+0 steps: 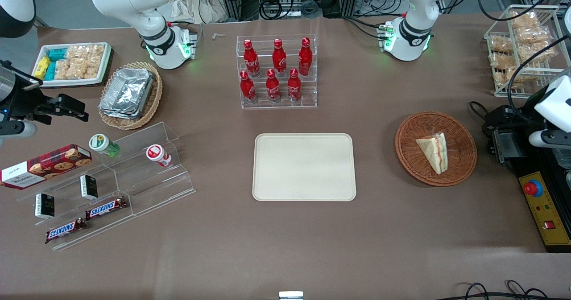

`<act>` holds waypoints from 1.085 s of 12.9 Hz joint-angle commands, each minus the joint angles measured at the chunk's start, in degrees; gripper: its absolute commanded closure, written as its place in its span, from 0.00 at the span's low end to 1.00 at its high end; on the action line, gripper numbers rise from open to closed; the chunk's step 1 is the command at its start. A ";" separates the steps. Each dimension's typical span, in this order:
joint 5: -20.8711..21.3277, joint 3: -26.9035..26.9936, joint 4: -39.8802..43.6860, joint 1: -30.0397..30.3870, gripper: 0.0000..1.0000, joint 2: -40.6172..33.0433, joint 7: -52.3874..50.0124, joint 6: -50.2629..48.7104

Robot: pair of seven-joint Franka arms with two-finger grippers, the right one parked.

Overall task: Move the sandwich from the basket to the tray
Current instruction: 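Move the left gripper over the sandwich in the wicker basket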

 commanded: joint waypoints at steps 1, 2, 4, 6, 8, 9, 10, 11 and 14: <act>0.12 -1.11 2.18 0.71 0.00 0.82 -0.26 -1.87; 0.12 -1.11 2.61 0.71 0.00 0.82 -0.35 -1.78; 0.12 -1.11 3.14 0.62 0.00 0.82 -0.79 -1.87; 0.03 -1.11 1.05 0.71 0.00 0.73 -6.47 -2.92; 0.03 -0.93 -2.21 1.06 0.00 0.20 -11.05 -2.31; 0.12 -0.93 -4.92 1.15 0.00 -0.49 -12.82 -1.70; 0.38 -0.85 -9.47 1.15 0.00 -2.24 -13.01 2.31; 0.21 -0.85 -16.13 1.15 0.00 -5.30 -14.66 8.27; 0.21 -0.84 -32.85 1.24 0.00 -10.86 -26.86 25.23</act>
